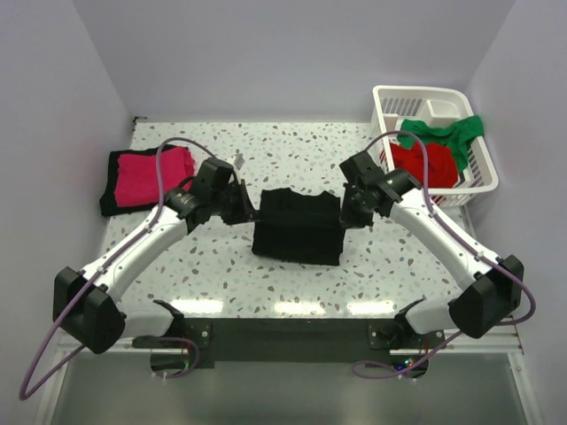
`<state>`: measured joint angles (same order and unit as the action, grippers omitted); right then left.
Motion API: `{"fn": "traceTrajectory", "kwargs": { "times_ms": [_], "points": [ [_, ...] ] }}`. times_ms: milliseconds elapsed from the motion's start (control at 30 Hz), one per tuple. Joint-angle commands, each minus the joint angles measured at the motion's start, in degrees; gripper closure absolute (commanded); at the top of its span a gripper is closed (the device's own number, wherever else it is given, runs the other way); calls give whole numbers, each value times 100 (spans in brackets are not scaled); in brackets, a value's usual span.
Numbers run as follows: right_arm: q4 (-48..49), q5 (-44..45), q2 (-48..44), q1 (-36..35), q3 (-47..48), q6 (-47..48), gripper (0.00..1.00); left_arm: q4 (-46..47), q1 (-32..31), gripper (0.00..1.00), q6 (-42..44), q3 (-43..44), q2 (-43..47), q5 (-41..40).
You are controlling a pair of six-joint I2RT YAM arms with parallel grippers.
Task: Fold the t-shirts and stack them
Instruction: Fold the tshirt, then neatly place the folded tshirt to the corner
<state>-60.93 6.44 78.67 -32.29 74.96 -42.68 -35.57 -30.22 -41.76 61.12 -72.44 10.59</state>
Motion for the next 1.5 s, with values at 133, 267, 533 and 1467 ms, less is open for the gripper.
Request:
{"fn": "traceTrajectory", "kwargs": {
  "times_ms": [133, 267, 533, 1467],
  "points": [
    [388, -90, 447, 451, 317, 453, 100, 569, 191, 100, 431, 339, -656, 418],
    [494, -195, 807, 645, 484, 629, 100, 692, 297, 100, 493, 453, -973, 391],
    [564, -336, 1949, 1023, 1143, 1007, 100, 973, 613, 100, 599, 883, -1859, 408],
    [1459, -1776, 2505, 1489, 1708, 1728, 18, 2176, 833, 12, 704, 218, -2081, 347]
  ]
}}
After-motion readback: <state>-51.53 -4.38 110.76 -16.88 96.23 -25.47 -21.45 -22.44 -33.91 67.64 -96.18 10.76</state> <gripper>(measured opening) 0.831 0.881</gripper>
